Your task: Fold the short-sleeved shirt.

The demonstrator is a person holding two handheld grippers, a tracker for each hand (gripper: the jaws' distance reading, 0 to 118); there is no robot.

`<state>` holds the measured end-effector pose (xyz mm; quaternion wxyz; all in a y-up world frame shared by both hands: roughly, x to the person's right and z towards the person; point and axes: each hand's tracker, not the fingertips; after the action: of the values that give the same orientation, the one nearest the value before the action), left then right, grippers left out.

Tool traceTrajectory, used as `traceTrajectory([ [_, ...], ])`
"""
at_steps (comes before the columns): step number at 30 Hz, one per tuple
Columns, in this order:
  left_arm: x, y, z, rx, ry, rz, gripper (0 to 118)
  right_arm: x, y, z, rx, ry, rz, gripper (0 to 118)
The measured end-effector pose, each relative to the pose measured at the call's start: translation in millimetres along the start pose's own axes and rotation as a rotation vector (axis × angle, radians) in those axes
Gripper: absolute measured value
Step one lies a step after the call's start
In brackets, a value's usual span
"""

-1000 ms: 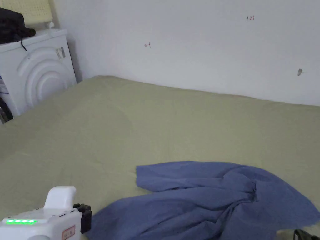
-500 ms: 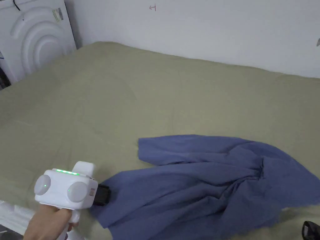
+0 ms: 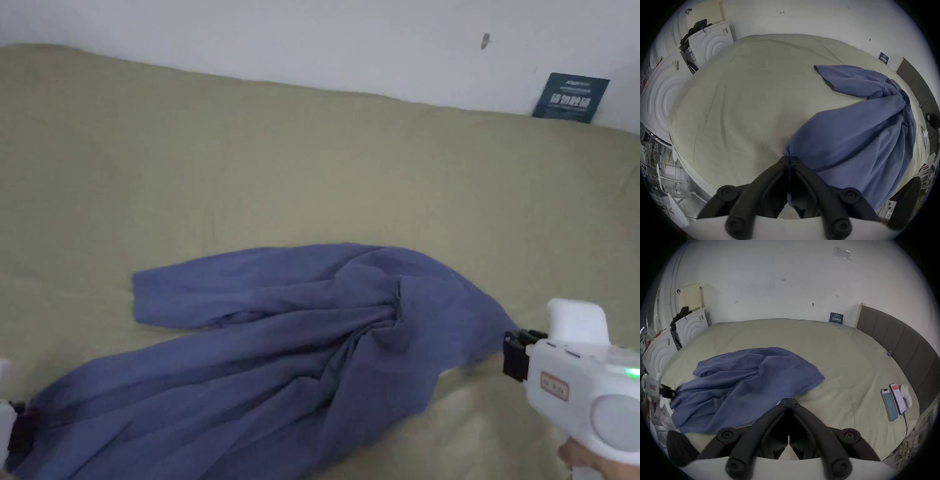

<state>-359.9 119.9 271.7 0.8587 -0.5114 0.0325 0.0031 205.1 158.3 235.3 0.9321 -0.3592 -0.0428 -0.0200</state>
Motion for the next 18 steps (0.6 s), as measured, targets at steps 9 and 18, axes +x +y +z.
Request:
traceTrajectory([
  [9, -4, 4, -6, -0.006, -0.029, 0.018, 1, 45, 45, -116, -0.199, -0.041, 0.036, 0],
  [18, -5, 9, -14, -0.022, -0.037, 0.018, 1, 45, 26, -161, -0.338, -0.049, 0.114, 103],
])
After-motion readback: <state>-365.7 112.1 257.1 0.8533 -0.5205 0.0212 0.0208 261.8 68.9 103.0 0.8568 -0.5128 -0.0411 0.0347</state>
